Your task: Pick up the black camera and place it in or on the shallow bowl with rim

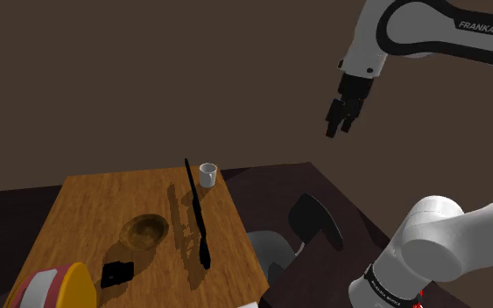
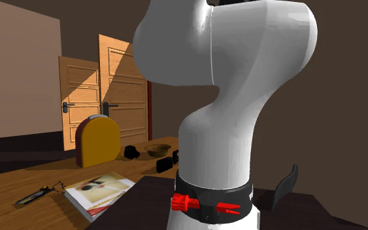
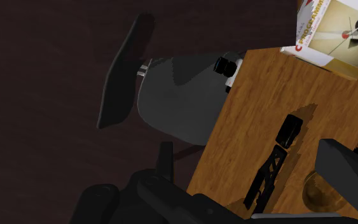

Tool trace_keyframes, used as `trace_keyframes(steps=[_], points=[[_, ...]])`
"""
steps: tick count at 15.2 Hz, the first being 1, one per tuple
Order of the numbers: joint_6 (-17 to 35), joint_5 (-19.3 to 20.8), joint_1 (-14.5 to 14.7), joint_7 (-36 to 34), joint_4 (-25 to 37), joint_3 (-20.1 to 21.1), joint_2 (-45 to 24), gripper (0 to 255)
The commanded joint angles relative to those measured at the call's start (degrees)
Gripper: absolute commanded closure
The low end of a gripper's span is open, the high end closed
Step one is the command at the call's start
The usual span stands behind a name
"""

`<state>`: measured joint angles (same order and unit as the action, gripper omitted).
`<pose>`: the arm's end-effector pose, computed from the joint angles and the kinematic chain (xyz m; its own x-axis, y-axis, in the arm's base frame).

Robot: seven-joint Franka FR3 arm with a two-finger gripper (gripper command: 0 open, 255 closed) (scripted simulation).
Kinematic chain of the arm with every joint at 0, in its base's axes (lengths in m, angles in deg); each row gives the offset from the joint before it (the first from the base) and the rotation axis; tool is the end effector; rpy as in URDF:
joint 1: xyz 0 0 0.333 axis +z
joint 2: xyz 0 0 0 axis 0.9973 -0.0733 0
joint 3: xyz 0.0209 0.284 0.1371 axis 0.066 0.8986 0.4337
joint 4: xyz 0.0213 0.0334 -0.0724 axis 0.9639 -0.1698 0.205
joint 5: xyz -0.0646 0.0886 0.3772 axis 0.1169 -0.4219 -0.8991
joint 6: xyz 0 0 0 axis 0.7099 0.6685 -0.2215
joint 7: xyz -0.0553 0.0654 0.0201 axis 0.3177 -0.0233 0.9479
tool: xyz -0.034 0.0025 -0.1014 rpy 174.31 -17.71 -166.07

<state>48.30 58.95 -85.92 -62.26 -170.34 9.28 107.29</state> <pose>0.3068 -0.0301 0.6122 0.9969 -0.0676 -0.0413 -0.0691 -0.9970 -0.0341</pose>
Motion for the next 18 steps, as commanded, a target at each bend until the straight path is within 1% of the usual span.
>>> trace_keyframes(steps=[1, 6, 10, 14, 18], points=[[0.0, 0.0, 0.0, 0.0, 0.0, 0.0, 0.0, 0], [8.56, -2.37, 1.17, -4.11, -7.28, 3.46, -1.11, 0], [15.81, -4.25, 2.31, -7.27, -11.85, 6.32, -3.6, 0], [23.43, -6.02, 3.52, -10.37, -15.21, 9.26, -7.62, 0], [31.31, -7.49, 4.62, -13.47, -17.25, 12.29, -13.19, 0]])
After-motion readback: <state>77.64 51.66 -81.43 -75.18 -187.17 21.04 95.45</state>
